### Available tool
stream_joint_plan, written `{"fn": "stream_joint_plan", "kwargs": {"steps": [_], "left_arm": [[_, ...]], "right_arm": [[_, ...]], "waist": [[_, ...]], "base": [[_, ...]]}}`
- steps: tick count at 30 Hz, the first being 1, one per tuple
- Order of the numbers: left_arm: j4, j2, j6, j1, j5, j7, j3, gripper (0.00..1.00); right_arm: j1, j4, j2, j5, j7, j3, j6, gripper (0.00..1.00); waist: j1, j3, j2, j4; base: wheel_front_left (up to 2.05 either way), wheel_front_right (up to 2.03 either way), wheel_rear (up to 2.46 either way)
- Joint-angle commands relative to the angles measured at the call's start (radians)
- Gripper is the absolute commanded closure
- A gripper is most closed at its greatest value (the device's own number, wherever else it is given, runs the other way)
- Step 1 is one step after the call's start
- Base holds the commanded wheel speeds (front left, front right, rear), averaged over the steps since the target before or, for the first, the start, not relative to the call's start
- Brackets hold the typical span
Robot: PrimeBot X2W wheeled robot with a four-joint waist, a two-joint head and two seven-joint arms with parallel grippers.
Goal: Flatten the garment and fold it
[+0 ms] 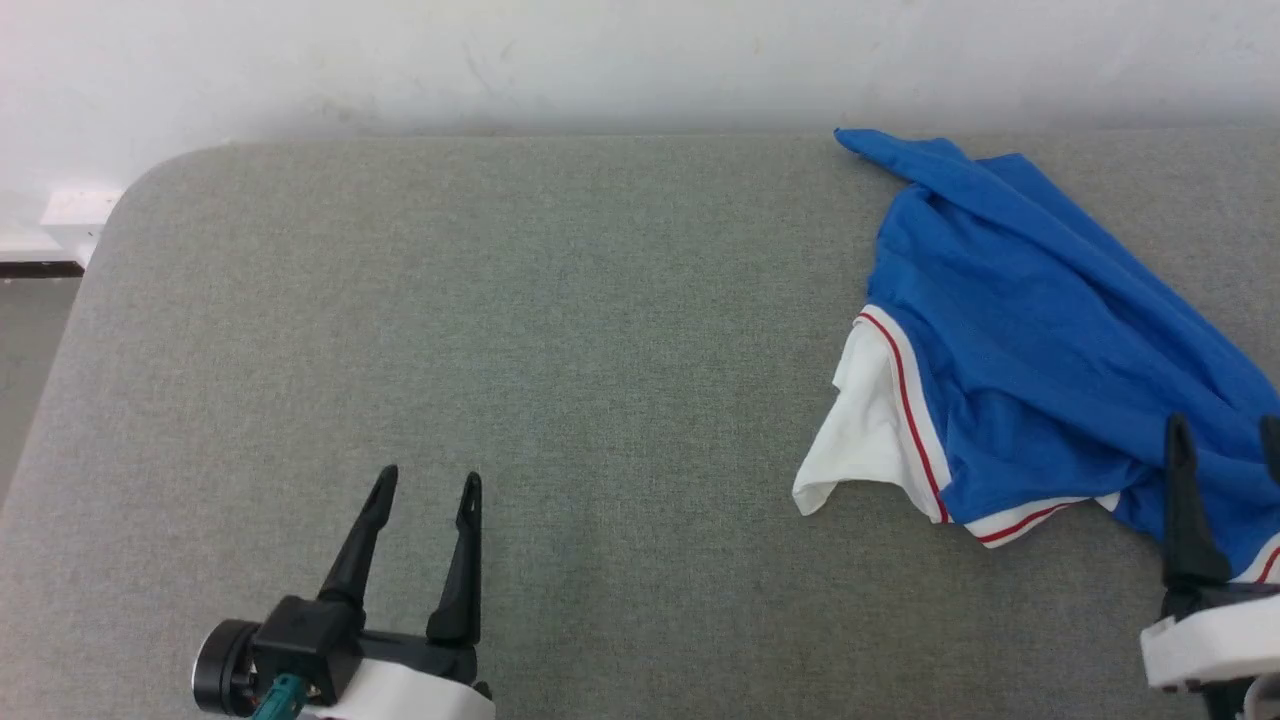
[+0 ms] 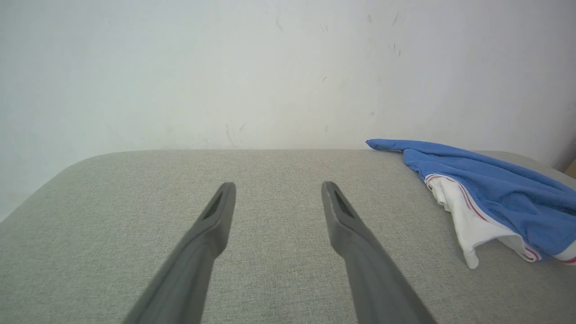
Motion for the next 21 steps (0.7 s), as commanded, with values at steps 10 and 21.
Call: {"fn": "stream_joint_plan", "kwargs": {"steps": [10,21], "left_arm": [[-0.033,0.007,-0.002,-0.007,0.072,-0.01,-0.038,0.0],[0.08,0.001,-0.141,-0.393,0.148,0.241,-0.2,0.0]], "right_arm": [[0.073,0.071,0.003,0.069,-0.134,0.063,-0.001,0.0],[0.03,0.078,0.003,0.062,-0.166,0.023,-0.001,0.0]], "waist": [[0.0,-0.025,-0.0001,-0.035],[0.0,0.031,-0.0001,-0.079]], "base": [[0.0,0.0,0.0],[0.0,0.0,0.0]]}}
